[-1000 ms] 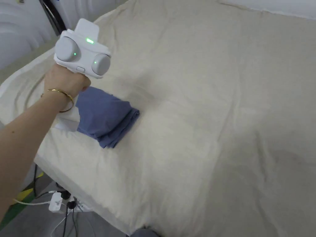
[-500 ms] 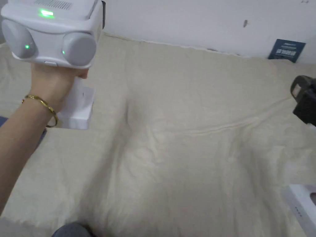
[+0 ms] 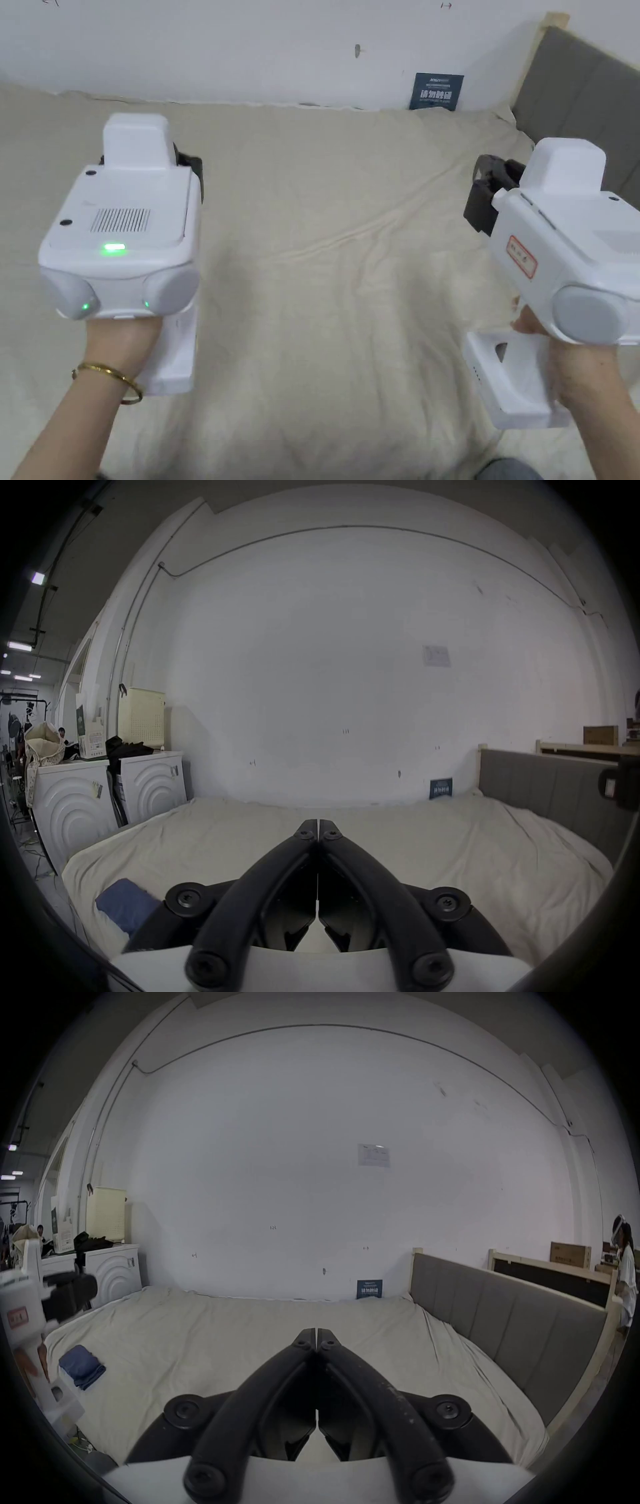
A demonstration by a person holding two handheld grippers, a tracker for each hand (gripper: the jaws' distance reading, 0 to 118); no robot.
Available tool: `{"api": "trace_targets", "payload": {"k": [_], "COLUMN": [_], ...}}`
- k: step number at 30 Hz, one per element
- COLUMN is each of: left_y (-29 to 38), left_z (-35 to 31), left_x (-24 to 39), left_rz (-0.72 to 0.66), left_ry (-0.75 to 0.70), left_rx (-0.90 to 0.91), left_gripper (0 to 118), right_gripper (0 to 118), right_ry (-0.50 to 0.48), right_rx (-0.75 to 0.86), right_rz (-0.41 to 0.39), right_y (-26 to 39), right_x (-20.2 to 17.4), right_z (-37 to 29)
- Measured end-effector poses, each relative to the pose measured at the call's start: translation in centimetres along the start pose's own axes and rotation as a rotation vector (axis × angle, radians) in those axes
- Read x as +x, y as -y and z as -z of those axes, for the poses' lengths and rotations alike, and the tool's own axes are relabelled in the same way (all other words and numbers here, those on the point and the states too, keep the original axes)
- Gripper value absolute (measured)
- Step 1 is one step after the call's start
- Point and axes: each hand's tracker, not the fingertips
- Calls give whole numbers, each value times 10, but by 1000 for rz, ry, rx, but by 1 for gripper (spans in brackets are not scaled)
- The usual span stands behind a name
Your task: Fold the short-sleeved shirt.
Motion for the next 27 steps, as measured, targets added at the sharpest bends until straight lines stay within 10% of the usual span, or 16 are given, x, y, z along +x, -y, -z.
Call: {"api": "trace_targets", "payload": {"k": [17, 23, 27], "left_y": [50, 52, 52], "left_z": [-35, -37, -35], "left_x": [1, -1, -1], "left_rz": [-12, -24, -34], "left_ry": [21, 19, 20], "left_rx": [-127, -139, -142], "left_gripper": [1, 52, 113], "right_gripper": [2, 10, 82], "right_ry": [-23, -16, -53], "right_rx": [-121, -138, -140], "right_rz": [11, 4, 4], "right_y": [57, 57, 56], "right_x": [-4, -5, -4], "right_z": [-15, -14, -13]}}
